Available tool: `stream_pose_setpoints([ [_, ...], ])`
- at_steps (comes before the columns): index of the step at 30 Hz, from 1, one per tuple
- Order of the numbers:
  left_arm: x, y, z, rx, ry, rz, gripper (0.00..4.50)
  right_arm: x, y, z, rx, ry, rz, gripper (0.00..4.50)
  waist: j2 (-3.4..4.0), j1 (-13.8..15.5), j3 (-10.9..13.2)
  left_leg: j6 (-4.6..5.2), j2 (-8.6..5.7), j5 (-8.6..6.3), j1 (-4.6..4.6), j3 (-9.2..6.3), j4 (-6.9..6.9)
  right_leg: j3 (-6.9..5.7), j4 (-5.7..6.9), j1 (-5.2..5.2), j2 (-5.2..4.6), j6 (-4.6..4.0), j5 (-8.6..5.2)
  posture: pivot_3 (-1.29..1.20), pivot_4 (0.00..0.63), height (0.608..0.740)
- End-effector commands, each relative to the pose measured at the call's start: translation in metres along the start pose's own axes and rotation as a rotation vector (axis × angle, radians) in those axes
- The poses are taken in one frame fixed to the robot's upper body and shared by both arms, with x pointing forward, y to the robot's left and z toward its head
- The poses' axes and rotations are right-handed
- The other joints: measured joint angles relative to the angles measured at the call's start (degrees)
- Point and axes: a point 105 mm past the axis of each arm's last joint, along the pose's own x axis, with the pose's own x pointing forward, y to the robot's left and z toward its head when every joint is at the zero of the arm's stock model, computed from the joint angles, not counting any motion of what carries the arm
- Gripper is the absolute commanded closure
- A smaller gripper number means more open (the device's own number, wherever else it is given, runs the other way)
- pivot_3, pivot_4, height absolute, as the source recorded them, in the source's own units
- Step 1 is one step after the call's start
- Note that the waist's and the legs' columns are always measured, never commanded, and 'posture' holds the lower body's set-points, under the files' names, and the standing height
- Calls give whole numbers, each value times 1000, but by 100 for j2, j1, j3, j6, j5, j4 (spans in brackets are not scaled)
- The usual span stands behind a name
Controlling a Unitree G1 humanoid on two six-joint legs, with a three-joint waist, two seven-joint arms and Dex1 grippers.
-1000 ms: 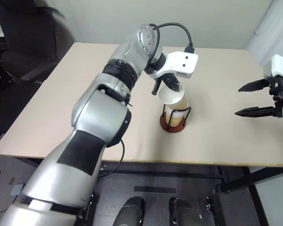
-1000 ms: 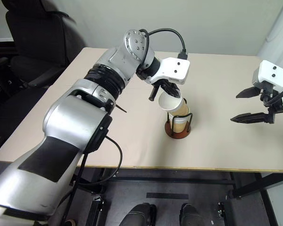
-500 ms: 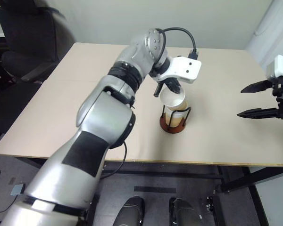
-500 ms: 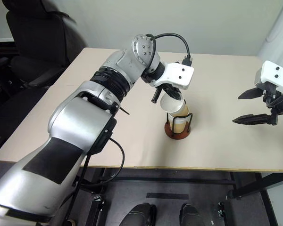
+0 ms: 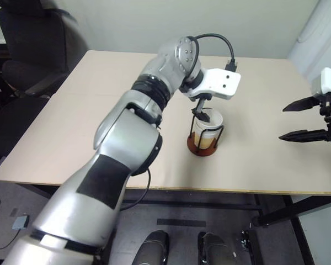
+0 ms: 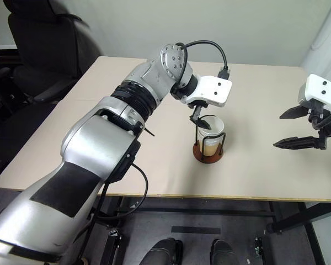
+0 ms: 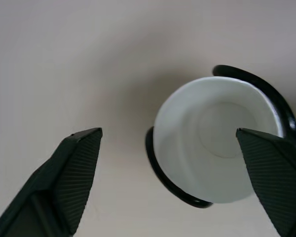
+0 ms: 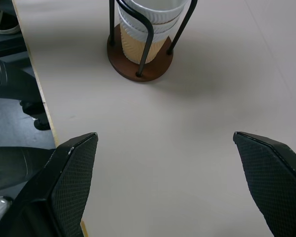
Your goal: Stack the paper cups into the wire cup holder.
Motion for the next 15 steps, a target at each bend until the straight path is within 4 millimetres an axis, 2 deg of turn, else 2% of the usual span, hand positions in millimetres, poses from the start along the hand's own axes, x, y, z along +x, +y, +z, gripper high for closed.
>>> stream_pose_setpoints([
  [1, -14, 19, 16, 20, -42, 112, 42, -14, -3, 10, -37, -25, -56, 0, 0, 0, 0, 1, 0, -1, 0, 0, 3, 0, 0, 0, 0, 0, 0, 0, 150, 740],
  [6, -40, 30, 11, -114, -204, 201, 42, -8, 0, 17, -31, -70, -56, 0, 1, -6, 0, 2, 0, -2, 1, 1, 6, 0, 1, 2, 2, 1, 0, 0, 150, 740],
  [9, -74, 19, -18, -268, -337, 181, 42, -5, 5, 14, 5, -98, -53, 0, 3, -21, -2, 1, 3, -2, 2, 0, 4, 0, 2, 1, 7, 0, -1, 0, 150, 740],
  [11, -88, 12, -33, -354, -393, 162, 42, -4, 6, 12, 28, -111, -54, 0, 8, -57, -5, -7, 6, -7, 6, 0, 2, 5, 5, -1, 14, -3, -4, 0, 150, 740],
  [15, -123, -6, -70, -578, -537, 193, 42, 5, -3, 1, 73, -137, -92, 0, 13, -68, -8, -10, 8, -9, 12, -1, 7, 5, 8, 1, 18, -27, -20, 0, 150, 740],
])
